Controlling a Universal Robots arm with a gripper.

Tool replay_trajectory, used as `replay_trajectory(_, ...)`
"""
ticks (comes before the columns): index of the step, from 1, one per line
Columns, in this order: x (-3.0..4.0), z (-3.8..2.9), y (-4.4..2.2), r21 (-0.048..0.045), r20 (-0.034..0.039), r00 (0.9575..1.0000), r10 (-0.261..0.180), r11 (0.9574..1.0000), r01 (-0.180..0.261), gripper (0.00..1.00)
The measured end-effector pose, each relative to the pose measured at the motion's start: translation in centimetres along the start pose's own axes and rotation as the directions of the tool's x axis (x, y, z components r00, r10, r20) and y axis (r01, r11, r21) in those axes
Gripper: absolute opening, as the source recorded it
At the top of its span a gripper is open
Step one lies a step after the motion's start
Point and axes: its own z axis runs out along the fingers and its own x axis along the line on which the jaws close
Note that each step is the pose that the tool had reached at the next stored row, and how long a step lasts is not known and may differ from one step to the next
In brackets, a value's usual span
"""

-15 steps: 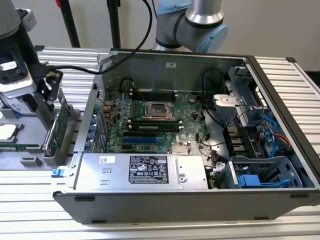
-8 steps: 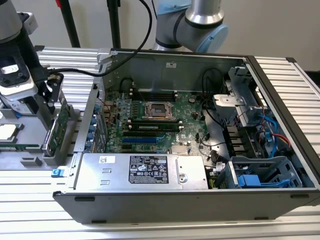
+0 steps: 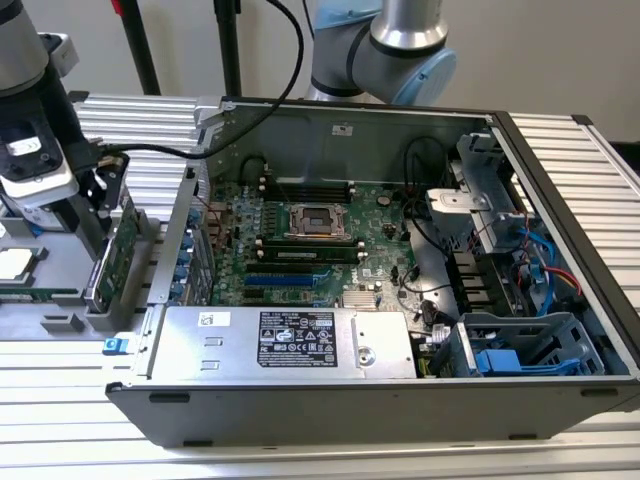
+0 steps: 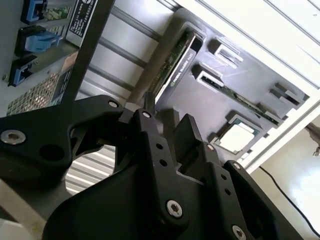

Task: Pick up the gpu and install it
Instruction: 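Pick up the gpu and move the gpu toward the slot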

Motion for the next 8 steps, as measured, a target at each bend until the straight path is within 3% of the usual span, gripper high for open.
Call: replay_trajectory(8,0.16,0.65,-0.03,0.0056,0.0001,1.0,0.0,1.0,0.0,1.0)
